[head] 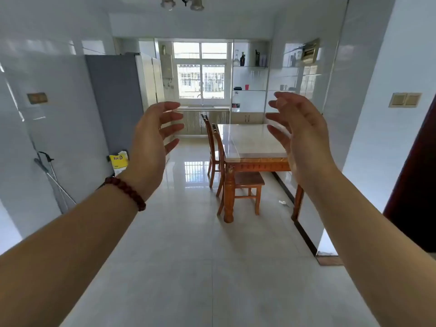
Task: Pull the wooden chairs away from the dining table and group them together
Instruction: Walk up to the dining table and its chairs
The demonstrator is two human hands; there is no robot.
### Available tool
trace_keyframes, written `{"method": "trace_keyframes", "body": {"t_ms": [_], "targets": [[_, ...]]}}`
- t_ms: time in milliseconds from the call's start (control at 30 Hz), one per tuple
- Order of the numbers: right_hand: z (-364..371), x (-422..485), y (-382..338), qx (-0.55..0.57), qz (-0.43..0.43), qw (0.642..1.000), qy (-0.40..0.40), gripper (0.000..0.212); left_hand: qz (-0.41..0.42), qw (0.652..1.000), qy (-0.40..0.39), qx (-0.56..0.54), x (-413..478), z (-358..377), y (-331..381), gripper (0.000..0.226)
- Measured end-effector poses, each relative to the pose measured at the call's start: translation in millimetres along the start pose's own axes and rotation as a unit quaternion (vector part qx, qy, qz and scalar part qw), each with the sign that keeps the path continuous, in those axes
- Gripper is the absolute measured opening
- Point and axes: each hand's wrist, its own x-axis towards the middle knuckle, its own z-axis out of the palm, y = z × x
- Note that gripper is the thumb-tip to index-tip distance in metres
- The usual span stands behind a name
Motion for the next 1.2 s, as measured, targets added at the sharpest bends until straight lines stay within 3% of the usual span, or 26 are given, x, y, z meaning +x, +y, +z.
{"method": "trace_keyframes", "body": {"t_ms": [300, 700, 1200], "targets": [[19, 169, 118, -0.006, 0.018, 1.0, 0.0, 0.01, -0.013, 1.0, 0.025, 0.005, 173, 27, -87, 0.026], [87, 342, 281, -0.006, 0.015, 1.0, 0.016, 0.014, -0.011, 1.0, 0.014, 0.012, 397, -13, -200, 0.029], [108, 465, 400, -0.023, 0.031, 0.998, 0.04, 0.013, -0.049, 0.999, -0.01, 0.007, 549, -13, -304, 0.03]]}}
